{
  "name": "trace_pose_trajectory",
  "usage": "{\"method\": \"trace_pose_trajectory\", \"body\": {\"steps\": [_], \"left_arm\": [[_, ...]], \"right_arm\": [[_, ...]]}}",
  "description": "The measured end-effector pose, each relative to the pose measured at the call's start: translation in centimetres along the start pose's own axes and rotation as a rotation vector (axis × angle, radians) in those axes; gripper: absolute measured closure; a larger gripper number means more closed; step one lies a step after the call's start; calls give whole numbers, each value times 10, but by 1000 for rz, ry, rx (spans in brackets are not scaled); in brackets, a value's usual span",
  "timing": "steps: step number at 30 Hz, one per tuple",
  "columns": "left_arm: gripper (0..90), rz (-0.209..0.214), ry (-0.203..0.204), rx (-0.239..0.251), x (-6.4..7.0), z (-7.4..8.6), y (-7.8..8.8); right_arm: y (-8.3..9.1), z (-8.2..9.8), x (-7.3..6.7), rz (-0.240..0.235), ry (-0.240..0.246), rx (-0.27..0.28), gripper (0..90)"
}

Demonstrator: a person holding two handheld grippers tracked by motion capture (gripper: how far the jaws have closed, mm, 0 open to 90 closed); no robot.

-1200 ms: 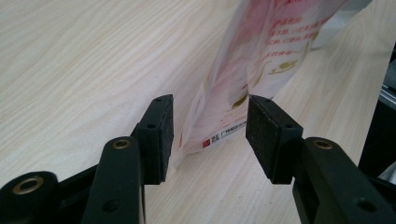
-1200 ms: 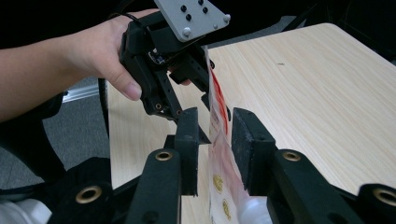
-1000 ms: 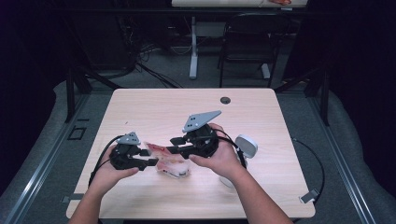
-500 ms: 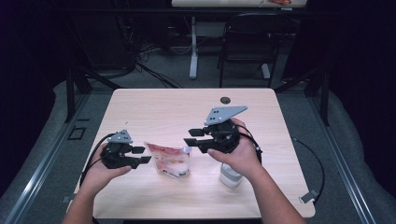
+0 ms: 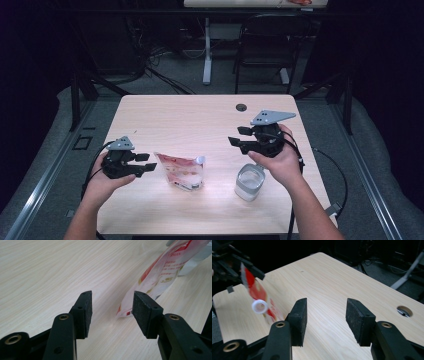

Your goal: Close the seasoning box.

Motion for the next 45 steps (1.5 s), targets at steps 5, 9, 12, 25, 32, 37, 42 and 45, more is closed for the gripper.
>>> {"method": "trace_pose_trajectory", "body": {"steps": [5, 9, 12, 25, 32, 37, 42, 45], "left_arm": [[507, -5, 12, 0, -3, 2, 0], [505, -10, 18, 5, -5, 3, 0], [505, -12, 22, 4, -6, 4, 0], [504, -14, 31, 3, -9, 7, 0], [500, -16, 38, -3, -10, 9, 0], [497, -14, 36, -2, -9, 8, -1], [495, -15, 36, -1, -10, 8, -1], [494, -15, 40, 2, -10, 9, -1]], "right_arm": [[5, 6, 19, 48, -25, 7, 469], [8, 9, 36, 108, -42, 37, 439], [11, 12, 46, 133, -70, 49, 440], [21, 33, 75, 167, -163, 51, 635], [24, 46, 87, 188, -197, 33, 768], [25, 53, 89, 191, -214, 35, 828], [27, 58, 89, 190, -228, 39, 881], [27, 60, 89, 184, -236, 42, 882]]}}
Point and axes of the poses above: each handheld gripper's, and its own axes: y roughly backward along the jaws, z roughly out of its underside, x roughly to its right, the point moved 10 cm from there along -y, roughly forward along the jaws, and after that the axes turned 12 degrees about -y, right-handed, at the moved point
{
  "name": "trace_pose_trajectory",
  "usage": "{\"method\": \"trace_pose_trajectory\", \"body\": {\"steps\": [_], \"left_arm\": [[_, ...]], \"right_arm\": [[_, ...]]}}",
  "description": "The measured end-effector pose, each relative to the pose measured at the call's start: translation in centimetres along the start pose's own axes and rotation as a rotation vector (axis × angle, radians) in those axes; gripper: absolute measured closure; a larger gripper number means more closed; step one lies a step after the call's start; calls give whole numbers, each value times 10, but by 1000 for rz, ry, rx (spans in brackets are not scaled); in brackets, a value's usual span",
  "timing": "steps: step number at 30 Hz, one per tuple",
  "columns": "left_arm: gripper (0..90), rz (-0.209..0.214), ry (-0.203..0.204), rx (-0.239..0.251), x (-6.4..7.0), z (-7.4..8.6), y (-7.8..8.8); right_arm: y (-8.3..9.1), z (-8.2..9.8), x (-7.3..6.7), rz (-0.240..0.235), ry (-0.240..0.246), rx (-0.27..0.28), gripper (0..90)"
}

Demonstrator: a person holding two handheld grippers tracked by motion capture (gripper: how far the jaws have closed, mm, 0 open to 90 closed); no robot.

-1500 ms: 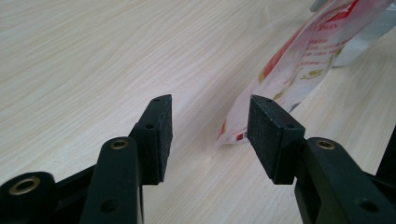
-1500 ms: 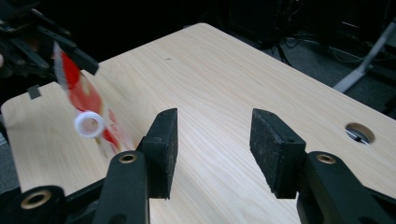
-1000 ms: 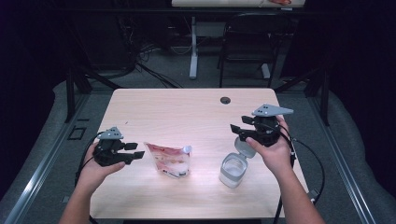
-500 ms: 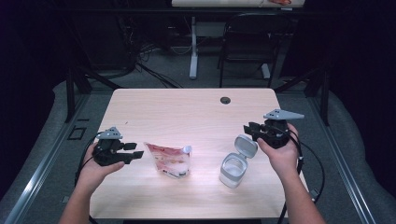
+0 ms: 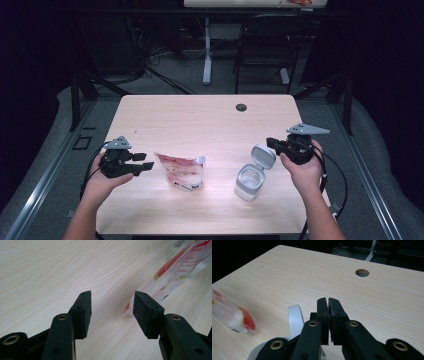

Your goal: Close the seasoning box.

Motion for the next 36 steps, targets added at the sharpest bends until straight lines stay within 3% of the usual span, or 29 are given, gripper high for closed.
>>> {"method": "trace_pose_trajectory", "body": {"steps": [15, 36], "left_arm": [[492, 0, 15, 9, -2, 1, 0], [491, 0, 19, 11, -3, 2, 0]], "right_arm": [[2, 5, -4, -18, -4, -2, 900], [7, 20, -39, -94, 42, -10, 900]]}}
Point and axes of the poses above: each handheld gripper's, and its own axes: y roughly backward along the jaws, z roughly out of its underside, x roughly to its right, the point moved 10 cm from there along -y, roughly forward along the jaws, and after that the axes turned 12 degrees about -y, right-handed, at the moved point
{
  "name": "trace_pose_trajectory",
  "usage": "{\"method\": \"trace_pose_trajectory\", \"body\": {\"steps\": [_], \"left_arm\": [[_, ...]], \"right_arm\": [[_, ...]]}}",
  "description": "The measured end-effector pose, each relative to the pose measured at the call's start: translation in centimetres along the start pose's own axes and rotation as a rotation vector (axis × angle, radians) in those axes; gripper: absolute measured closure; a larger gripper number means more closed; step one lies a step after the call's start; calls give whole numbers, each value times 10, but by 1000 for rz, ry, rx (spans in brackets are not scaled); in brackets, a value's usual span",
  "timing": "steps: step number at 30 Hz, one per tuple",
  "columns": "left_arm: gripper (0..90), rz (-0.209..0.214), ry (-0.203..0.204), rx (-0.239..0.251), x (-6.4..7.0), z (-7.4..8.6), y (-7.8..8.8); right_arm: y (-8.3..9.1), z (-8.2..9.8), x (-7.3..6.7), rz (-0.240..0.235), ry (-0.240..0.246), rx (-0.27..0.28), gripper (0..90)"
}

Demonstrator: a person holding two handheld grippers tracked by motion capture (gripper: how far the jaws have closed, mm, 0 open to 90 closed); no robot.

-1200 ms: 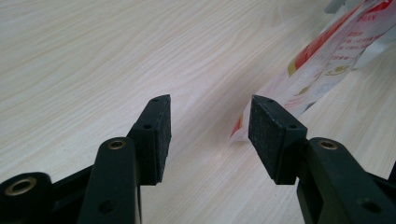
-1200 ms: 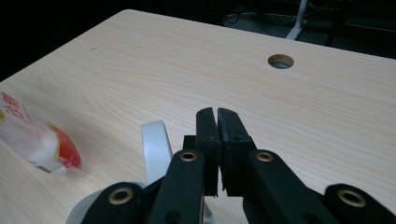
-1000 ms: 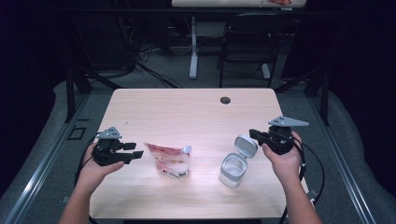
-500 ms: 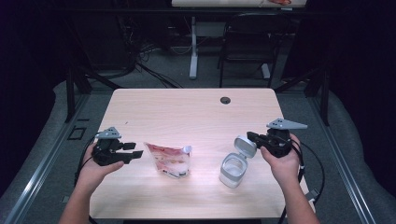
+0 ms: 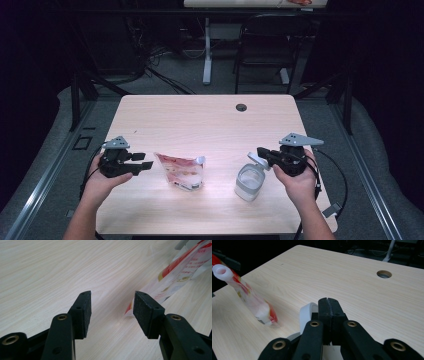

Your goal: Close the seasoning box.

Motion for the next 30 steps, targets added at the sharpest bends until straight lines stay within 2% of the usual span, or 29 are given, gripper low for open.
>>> {"method": "trace_pose_trajectory", "body": {"steps": [8, 18, 30], "left_arm": [[490, 0, 2, 1, 0, 0, 0], [484, -10, 16, 14, -2, 0, 1], [480, -23, 32, 29, -6, 0, 3]], "right_arm": [[-3, 13, -6, -25, -13, -9, 889], [5, 21, 7, 13, -23, 22, 789], [17, 28, 27, 69, -62, 69, 671]]}}
Point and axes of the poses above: each handheld gripper's, and its own axes: y roughly backward along the jaws, z roughly out of its underside, x roughly to its right, the point moved 10 cm from there along -y, roughly forward along the jaws, and after that the axes turned 12 degrees about -y, right-handed, at the moved point
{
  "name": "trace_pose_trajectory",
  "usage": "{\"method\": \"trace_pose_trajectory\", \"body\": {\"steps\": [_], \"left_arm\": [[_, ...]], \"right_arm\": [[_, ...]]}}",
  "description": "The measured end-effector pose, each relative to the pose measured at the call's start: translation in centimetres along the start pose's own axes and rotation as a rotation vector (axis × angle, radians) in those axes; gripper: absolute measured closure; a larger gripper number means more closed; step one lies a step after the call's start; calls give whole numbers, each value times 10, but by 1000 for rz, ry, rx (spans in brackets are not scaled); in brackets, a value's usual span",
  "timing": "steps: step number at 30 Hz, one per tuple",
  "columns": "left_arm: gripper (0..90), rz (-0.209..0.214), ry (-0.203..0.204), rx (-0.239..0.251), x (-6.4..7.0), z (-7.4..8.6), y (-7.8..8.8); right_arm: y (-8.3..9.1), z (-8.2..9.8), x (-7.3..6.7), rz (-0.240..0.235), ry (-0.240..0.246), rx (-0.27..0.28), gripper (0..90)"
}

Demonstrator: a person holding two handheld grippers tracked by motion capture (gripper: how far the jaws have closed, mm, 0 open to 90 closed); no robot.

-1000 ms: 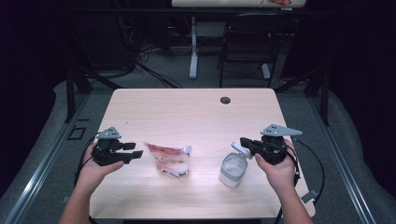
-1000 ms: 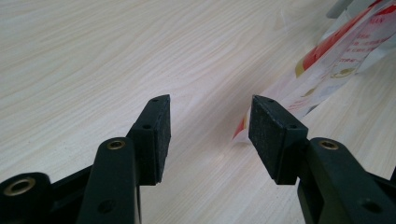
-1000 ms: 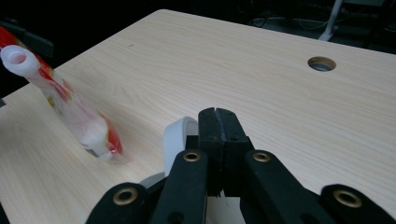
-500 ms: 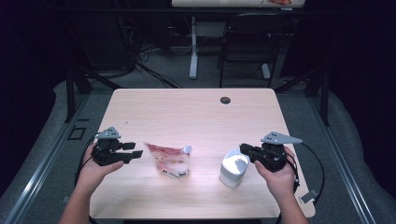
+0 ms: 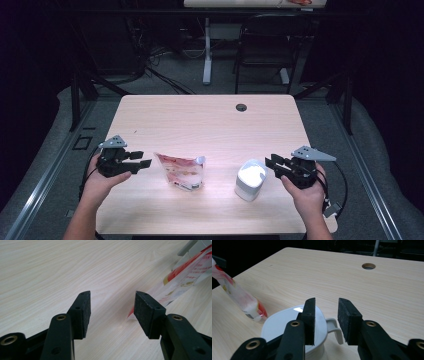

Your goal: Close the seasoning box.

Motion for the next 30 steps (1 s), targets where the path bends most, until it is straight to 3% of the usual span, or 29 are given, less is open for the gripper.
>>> {"method": "trace_pose_trajectory", "body": {"steps": [5, 16, 30], "left_arm": [[475, -5, 7, 8, -1, 0, -1], [474, -5, 25, 7, -3, 3, -3], [473, -12, 36, 1, -6, 8, -6]], "right_arm": [[2, 6, 10, 16, -27, 10, 637], [5, 21, 38, 104, -64, 36, 593], [1, 41, 59, 142, -117, 25, 566]]}}
Point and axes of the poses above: each handheld gripper's, and its own axes: y roughly backward along the jaws, z roughly out of its underside, x roughly to its right, the point moved 10 cm from there along -y, roughly forward along the jaws, and after that the axes turned 12 degrees about -y, right-handed, at the moved point
